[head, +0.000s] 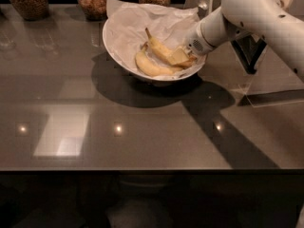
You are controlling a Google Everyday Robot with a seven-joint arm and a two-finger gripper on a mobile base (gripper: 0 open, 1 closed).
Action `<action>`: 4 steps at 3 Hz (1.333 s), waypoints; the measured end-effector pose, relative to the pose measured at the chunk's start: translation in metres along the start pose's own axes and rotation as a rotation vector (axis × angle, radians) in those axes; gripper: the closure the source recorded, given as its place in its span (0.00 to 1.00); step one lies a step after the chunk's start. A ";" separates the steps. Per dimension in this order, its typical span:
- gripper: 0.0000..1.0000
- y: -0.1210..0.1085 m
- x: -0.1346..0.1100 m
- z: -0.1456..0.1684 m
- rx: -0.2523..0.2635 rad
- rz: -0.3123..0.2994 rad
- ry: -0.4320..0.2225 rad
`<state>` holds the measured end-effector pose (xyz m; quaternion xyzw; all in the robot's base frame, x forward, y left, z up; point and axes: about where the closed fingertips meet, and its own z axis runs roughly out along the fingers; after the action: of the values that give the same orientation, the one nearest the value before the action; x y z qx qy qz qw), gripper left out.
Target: Pick banana from white bowl
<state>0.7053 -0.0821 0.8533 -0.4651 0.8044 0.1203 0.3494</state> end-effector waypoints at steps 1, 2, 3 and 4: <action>1.00 -0.004 -0.013 -0.010 -0.046 0.047 -0.127; 1.00 -0.006 -0.032 -0.022 -0.079 0.063 -0.227; 1.00 0.000 -0.053 -0.035 -0.106 0.044 -0.280; 1.00 0.017 -0.072 -0.048 -0.120 -0.013 -0.274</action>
Offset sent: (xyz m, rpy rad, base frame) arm 0.0073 0.0048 0.0706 0.3661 -0.0735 0.0560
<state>0.6932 -0.0504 0.9343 -0.4694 0.7375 0.2283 0.4285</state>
